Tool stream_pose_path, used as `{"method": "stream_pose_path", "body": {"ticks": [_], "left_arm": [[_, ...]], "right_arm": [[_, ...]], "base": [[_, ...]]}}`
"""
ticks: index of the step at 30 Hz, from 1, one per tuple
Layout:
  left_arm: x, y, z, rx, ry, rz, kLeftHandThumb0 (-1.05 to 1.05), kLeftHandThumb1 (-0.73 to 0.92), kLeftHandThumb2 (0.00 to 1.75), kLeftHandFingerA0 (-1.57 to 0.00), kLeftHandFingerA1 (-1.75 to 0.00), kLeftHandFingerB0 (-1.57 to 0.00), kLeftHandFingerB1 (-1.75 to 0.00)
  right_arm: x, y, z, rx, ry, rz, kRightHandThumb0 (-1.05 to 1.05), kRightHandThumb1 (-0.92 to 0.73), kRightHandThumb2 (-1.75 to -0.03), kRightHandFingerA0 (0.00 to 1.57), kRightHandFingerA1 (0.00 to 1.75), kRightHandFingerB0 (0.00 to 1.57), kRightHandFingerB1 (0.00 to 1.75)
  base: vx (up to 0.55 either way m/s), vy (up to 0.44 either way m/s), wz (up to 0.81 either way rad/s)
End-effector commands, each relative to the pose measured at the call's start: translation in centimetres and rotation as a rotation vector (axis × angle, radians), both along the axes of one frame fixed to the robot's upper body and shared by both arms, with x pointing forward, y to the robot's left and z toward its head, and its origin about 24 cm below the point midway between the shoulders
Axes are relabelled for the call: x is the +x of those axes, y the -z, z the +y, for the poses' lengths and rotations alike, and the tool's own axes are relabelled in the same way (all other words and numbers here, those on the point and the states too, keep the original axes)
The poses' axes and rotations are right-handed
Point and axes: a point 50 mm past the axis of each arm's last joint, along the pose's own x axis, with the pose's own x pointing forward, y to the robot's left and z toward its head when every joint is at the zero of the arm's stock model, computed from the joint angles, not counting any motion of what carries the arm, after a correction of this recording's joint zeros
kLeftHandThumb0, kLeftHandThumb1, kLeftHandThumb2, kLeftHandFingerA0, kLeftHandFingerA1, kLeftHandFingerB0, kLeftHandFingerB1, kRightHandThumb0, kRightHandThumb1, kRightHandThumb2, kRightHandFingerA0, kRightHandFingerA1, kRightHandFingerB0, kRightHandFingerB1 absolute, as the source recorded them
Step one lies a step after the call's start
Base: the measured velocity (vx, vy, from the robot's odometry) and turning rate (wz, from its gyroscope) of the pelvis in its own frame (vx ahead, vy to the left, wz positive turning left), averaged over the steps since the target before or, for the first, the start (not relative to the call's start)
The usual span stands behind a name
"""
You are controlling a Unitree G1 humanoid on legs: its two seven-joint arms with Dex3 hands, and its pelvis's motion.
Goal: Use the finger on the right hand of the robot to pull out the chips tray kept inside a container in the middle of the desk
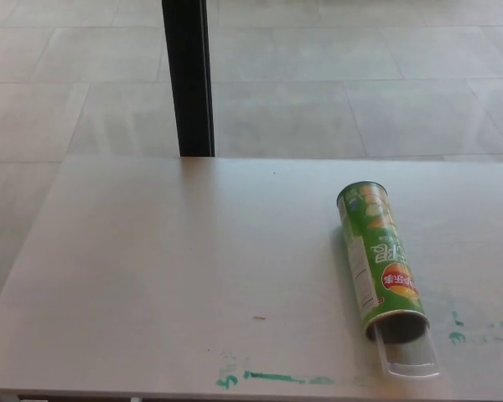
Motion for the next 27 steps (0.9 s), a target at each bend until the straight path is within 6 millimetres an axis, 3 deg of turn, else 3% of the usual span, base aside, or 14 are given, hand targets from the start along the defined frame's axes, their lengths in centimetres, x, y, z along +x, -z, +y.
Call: {"method": "stream_pose_path", "body": {"ticks": [1, 2, 3, 4, 13, 14, 16, 17, 24, 27], "left_arm": [[-0.1, -0.4, 0.5, 0.0, 0.007, 0.0, -0.26, 0.64, 0.6, -0.62, -0.72, -0.55, -0.6], [-0.1, -0.4, 0.5, 0.001, 0.012, -0.001, -0.28, 0.44, 0.9, -0.6, -0.75, -0.49, -0.67], [-0.1, -0.5, 0.5, 0.006, 0.017, -0.001, -0.29, 0.44, 0.9, -0.6, -0.75, -0.49, -0.67], [-0.1, -0.5, 0.5, 0.003, 0.014, -0.001, -0.27, 0.62, 0.61, -0.61, -0.72, -0.55, -0.61], [0.1, -0.7, 0.5, 0.005, 0.016, 0.003, -0.26, 0.63, 0.61, -0.63, -0.72, -0.56, -0.61], [0.0, -0.8, 0.6, -0.002, 0.019, -0.003, -0.25, 0.63, 0.62, -0.61, -0.73, -0.56, -0.61], [0.0, -0.8, 0.5, 0.002, 0.021, -0.002, -0.25, 0.63, 0.62, -0.61, -0.73, -0.56, -0.61], [0.1, -0.9, 0.6, 0.0, 0.018, 0.003, -0.25, 0.65, 0.61, -0.6, -0.72, -0.55, -0.61], [0.2, -0.9, 0.5, -0.006, 0.015, -0.007, -0.26, 0.62, 0.62, -0.59, -0.72, -0.54, -0.61], [0.2, -1.0, 0.6, -0.002, 0.022, -0.002, -0.25, 0.62, 0.62, -0.61, -0.73, -0.55, -0.62]], "right_arm": [[0.3, 1.8, 1.6, -0.301, -0.074, 0.146, -0.34, -0.57, -0.57, 0.95, 0.8, 0.29, 0.3], [0.5, 2.3, 1.8, -0.334, -0.085, 0.177, -0.34, -0.58, -0.57, 0.94, 0.8, 0.28, 0.3], [0.6, 2.5, 1.9, -0.339, -0.093, 0.185, -0.33, -0.57, -0.57, 0.95, 0.82, 0.29, 0.31], [0.7, 2.6, 2.0, -0.345, -0.099, 0.186, -0.33, -0.57, -0.57, 0.96, 0.83, 0.3, 0.31], [0.8, 3.9, 3.0, -0.522, -0.163, 0.19, -0.35, -0.57, -0.57, 0.92, 0.91, 0.31, 0.31], [0.7, 4.5, 3.0, -0.56, -0.177, 0.192, -0.41, -0.45, -0.74, 0.91, 0.93, 0.25, 0.43], [0.8, 4.8, 3.0, -0.583, -0.181, 0.195, -0.41, -0.45, -0.74, 0.91, 0.93, 0.25, 0.43], [0.8, 5.2, 3.1, -0.616, -0.197, 0.208, -0.34, -0.58, -0.58, 0.9, 0.97, 0.31, 0.31], [1.2, 6.0, 3.7, -0.669, -0.232, 0.213, -0.33, -0.59, -0.57, 0.86, 1.2, 0.31, 0.33], [1.5, 6.4, 4.0, -0.716, -0.25, 0.221, -0.34, -0.6, -0.59, 0.84, 1.19, 0.28, 0.33]], "base": [[0.0, 0.0, 0.0], [0.0, 0.0, 0.0], [0.0, 0.0, 0.0], [0.0, 0.0, 0.0], [0.0, 0.0, 0.0], [0.0, 0.0, 0.0], [0.0, 0.0, 0.0], [0.0, 0.0, 0.0], [0.0, 0.0, 0.0], [0.0, 0.0, 0.0]]}}
